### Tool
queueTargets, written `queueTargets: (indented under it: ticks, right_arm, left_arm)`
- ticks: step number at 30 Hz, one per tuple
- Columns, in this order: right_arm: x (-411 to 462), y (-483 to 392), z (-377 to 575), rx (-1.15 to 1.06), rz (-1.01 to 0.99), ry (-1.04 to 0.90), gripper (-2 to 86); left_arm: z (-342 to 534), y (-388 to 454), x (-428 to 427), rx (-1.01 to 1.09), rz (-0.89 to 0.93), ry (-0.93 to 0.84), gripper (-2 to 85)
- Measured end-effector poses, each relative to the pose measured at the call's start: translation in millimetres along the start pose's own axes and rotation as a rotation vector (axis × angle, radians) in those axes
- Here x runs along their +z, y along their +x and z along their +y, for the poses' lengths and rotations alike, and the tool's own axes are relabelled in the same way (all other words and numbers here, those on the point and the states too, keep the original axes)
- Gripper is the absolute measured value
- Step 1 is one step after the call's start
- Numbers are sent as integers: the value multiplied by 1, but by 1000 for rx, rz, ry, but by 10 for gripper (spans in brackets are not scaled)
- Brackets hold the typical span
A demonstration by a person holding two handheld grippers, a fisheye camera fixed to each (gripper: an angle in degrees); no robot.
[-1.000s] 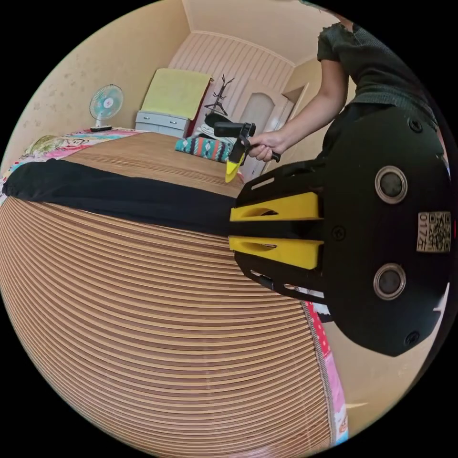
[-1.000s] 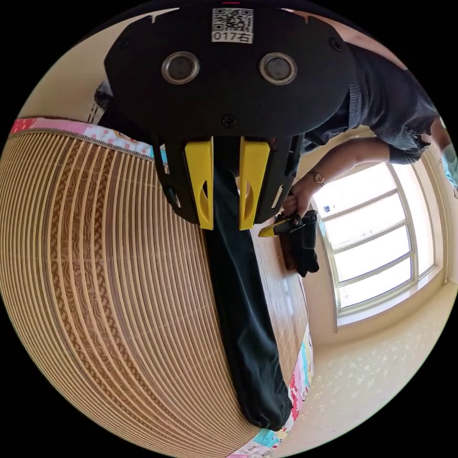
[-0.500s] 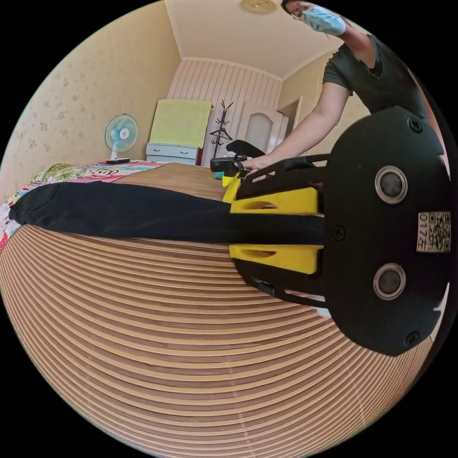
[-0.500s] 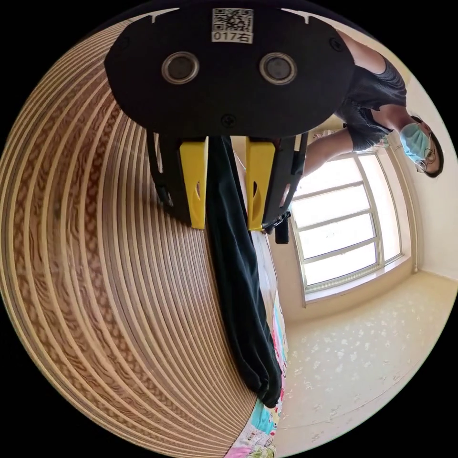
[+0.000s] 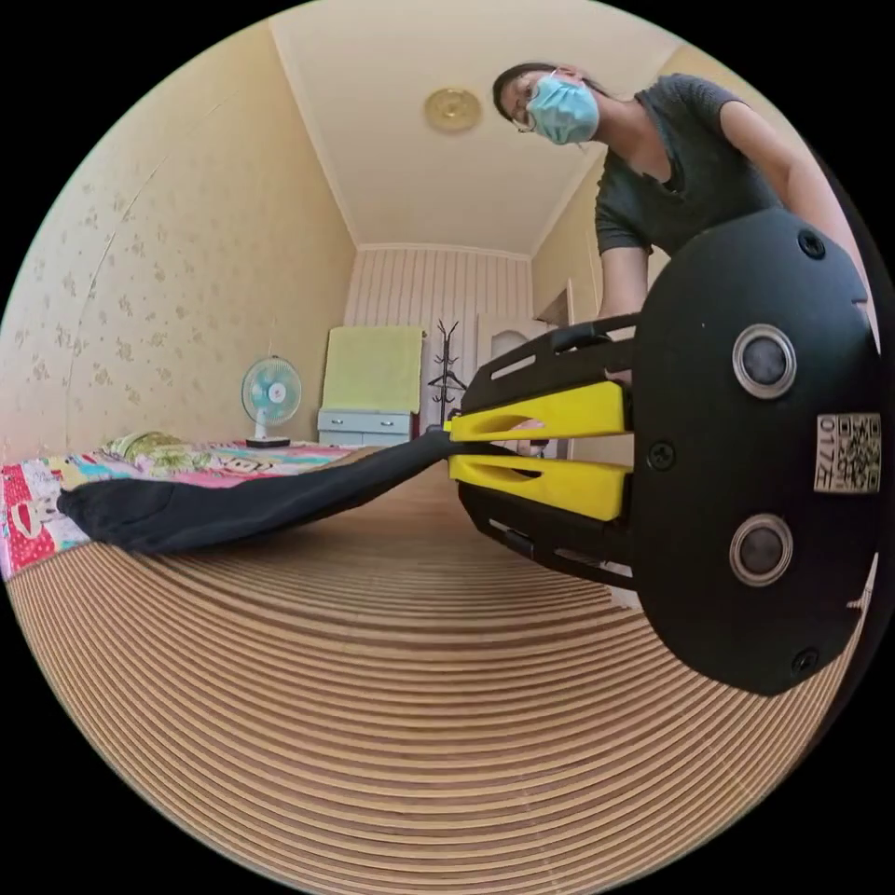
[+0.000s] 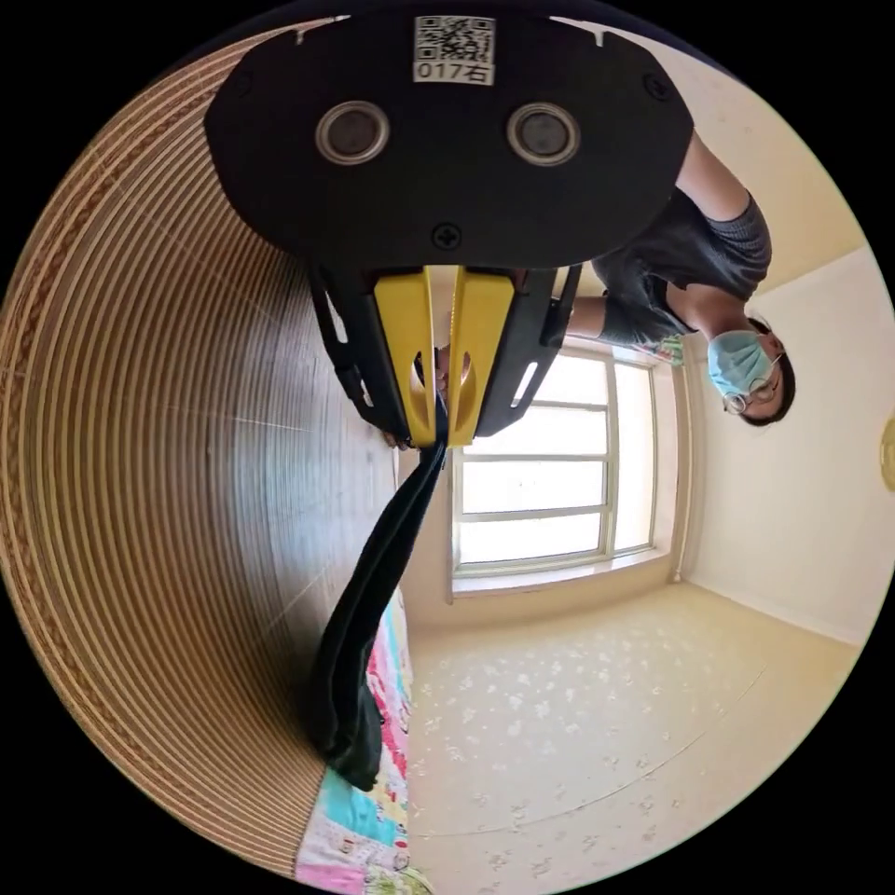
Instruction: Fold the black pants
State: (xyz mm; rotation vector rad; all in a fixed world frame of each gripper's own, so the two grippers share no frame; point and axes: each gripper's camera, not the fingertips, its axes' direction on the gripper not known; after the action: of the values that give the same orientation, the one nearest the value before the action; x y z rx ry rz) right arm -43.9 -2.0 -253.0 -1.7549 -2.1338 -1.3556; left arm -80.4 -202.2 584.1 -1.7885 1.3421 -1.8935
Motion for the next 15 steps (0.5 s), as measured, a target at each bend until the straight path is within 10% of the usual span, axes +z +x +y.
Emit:
queueTargets:
  ticks: [15]
  right_arm:
    - [65,-313,189,-532,72,-155,20]
  left_arm:
    - [215,310,36,582,-92,-1,16]
